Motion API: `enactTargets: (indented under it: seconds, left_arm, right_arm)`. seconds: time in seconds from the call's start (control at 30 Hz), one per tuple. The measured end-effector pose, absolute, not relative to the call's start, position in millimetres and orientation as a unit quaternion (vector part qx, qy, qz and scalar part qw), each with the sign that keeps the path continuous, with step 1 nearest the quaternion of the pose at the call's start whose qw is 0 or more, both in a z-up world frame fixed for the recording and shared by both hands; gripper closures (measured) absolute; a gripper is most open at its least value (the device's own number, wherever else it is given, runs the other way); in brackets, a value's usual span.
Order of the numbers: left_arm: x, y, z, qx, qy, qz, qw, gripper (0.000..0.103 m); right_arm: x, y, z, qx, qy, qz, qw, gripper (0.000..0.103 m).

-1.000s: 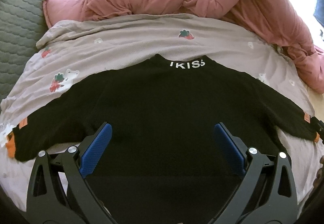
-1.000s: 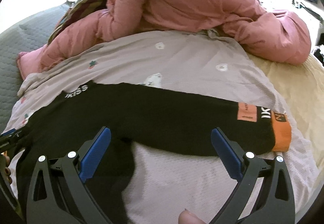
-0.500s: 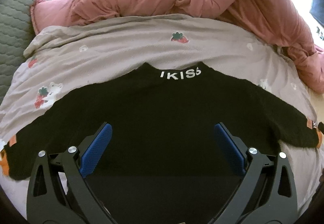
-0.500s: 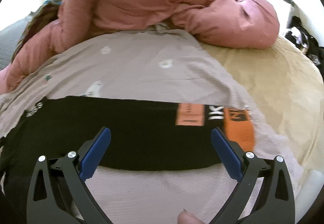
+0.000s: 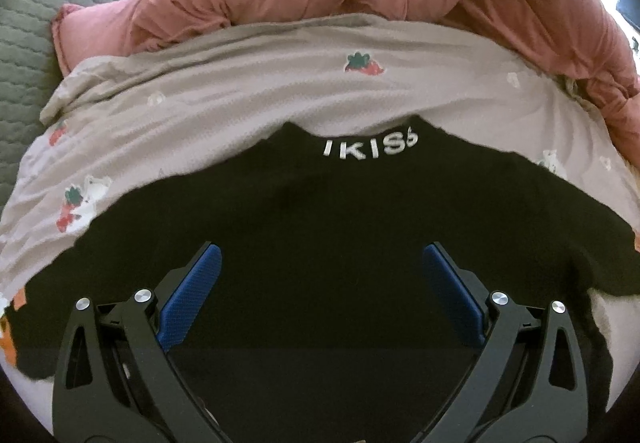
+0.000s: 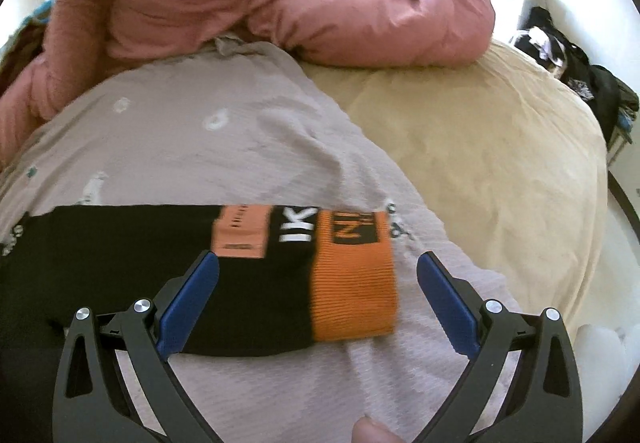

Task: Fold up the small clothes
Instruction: 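Grasp the orange sleeve cuff with the right gripper and lift it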

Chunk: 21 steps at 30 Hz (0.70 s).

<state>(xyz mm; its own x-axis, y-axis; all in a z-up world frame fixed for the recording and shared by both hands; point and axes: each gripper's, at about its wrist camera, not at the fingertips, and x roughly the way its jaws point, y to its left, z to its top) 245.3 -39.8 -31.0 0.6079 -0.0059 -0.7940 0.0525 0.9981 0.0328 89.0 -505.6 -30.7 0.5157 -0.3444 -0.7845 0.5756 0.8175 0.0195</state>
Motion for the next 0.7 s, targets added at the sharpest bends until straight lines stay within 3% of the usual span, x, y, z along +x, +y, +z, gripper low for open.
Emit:
enactTargets:
  seconds: [0.4, 0.43, 0.47, 0.53, 0.6, 0.7]
  left_arm:
    - [233.8, -15.4, -45.8, 0.005, 0.451, -0.019, 0.892, 0.008]
    - [233.0, -13.2, -45.8, 0.004, 0.450, -0.017, 0.893, 0.008]
    - [232.5, -10.5, -45.6, 0.001, 0.449, -0.015, 0.893, 0.008]
    - [232.4, -4.6, -44.3, -0.010, 0.450, -0.015, 0.893, 0.008]
    - [230.9, -0.2, -41.8, -0.015, 0.448, -0.014, 0.894, 0.008]
    - [230.1, 5.6, -38.5, -0.023, 0.447, -0.016, 0.894, 0.008]
  right_arm:
    - [98.7, -527.7, -68.8, 0.164, 0.445, -0.284, 0.834, 0.006]
    - [99.4, -527.0, -69.1, 0.165, 0.442, -0.283, 0.835, 0.009]
    - [99.7, -526.1, -69.2, 0.167, 0.440, -0.280, 0.837, 0.026]
    - [100.7, -524.4, -68.0, 0.173, 0.439, -0.269, 0.840, 0.037]
    - [101.6, -519.9, -63.3, 0.162, 0.436, -0.266, 0.845, 0.056]
    - [100.1, -516.7, -50.6, 0.163, 0.419, -0.255, 0.856, 0.071]
